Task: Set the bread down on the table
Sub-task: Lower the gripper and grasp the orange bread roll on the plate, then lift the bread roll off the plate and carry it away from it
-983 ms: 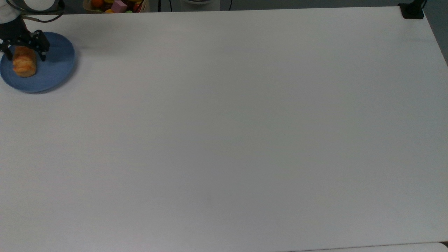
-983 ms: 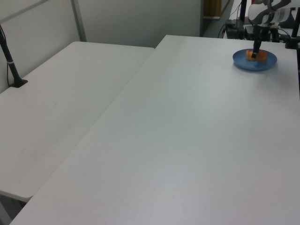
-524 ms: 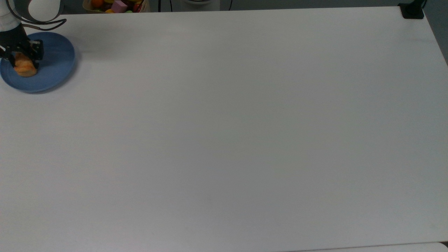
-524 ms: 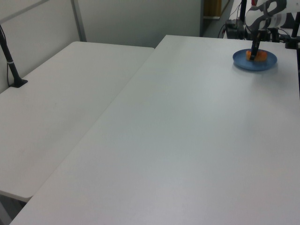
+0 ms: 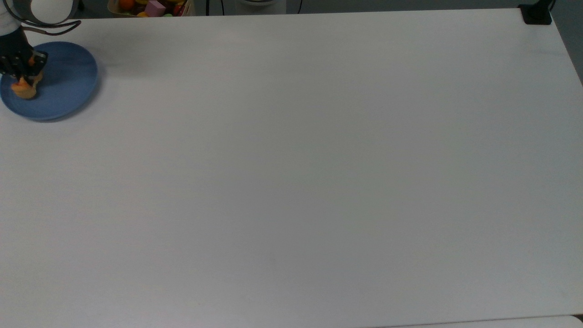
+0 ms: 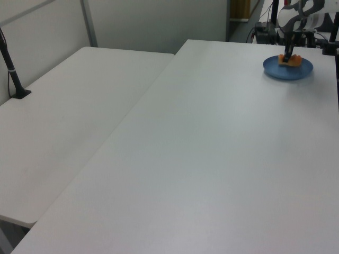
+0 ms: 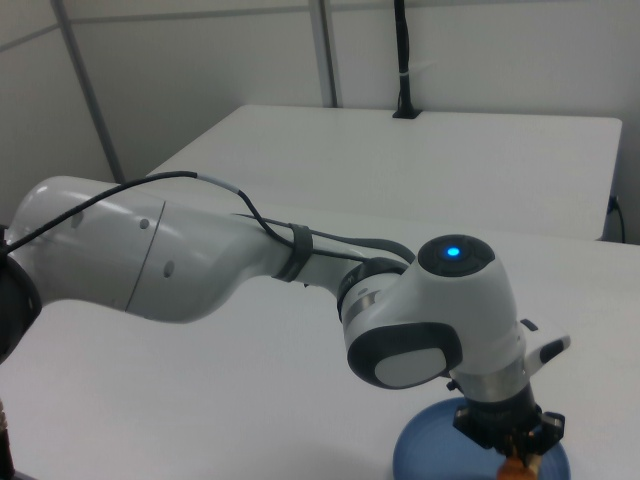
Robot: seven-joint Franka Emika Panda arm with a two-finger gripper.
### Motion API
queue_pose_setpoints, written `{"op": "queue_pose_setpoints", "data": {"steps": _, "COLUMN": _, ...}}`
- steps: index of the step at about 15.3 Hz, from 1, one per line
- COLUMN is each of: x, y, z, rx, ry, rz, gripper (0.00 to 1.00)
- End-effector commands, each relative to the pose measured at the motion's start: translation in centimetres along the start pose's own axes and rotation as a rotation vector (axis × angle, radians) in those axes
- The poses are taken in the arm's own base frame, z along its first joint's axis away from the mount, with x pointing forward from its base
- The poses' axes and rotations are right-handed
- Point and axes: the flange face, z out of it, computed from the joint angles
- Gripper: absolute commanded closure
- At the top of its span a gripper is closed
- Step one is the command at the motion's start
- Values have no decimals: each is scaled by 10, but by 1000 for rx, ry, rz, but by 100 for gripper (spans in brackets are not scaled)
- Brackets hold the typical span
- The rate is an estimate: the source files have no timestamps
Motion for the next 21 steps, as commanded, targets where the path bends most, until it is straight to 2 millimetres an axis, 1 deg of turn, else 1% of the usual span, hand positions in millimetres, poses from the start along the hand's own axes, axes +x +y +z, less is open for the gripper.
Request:
{"op": "queue_pose_setpoints", "data": {"steps": 1, "x": 2, "y": 1, "z": -40, "rx": -5, "ry": 76, "rz": 80, "gripper": 96}}
{"op": "queue_pose_setpoints", "data": {"steps": 4, "x": 8, "y": -6, "z": -71, "rx": 15, "ry": 123, "rz": 156, "gripper": 96}}
{"op": "queue_pose_setpoints", "data": {"steps": 7, "x": 18, "y": -23, "z": -117, "rx": 82, "ry": 164, "rz": 197, "gripper": 96}}
{"op": "queue_pose_setpoints", "data": {"steps": 8, "x": 24, "y": -36, "z": -138, "rx": 121, "ry": 154, "rz": 199, "gripper": 96}}
{"op": "queue_pose_setpoints", "data": {"steps": 9, "x": 27, "y": -45, "z": -152, "rx": 141, "ry": 130, "rz": 192, "gripper": 96}}
{"op": "queue_pose_setpoints", "data": {"steps": 10, "x": 35, "y": -63, "z": -170, "rx": 148, "ry": 94, "rz": 187, "gripper": 96}}
{"op": "queue_pose_setpoints", "data": {"steps": 12, "x": 51, "y": -92, "z": -192, "rx": 162, "ry": 64, "rz": 201, "gripper": 96}}
{"op": "queue_pose_setpoints", "data": {"steps": 13, "x": 65, "y": -117, "z": -207, "rx": 177, "ry": 46, "rz": 185, "gripper": 96}}
{"op": "queue_pose_setpoints", "data": {"steps": 14, "x": 74, "y": -137, "z": -216, "rx": 191, "ry": 31, "rz": 181, "gripper": 96}}
{"op": "queue_pose_setpoints", "data": {"steps": 15, "x": 87, "y": -168, "z": -232, "rx": 200, "ry": 0, "rz": 176, "gripper": 96}}
{"op": "queue_pose_setpoints", "data": {"steps": 16, "x": 96, "y": -193, "z": -242, "rx": 202, "ry": -30, "rz": 167, "gripper": 95}}
{"op": "queue_pose_setpoints", "data": {"steps": 17, "x": 107, "y": -232, "z": -255, "rx": 212, "ry": -66, "rz": 151, "gripper": 95}}
{"op": "queue_pose_setpoints", "data": {"steps": 20, "x": 129, "y": -308, "z": -271, "rx": 235, "ry": -113, "rz": 102, "gripper": 95}}
{"op": "queue_pose_setpoints", "data": {"steps": 21, "x": 140, "y": -346, "z": -274, "rx": 218, "ry": -128, "rz": 99, "gripper": 95}}
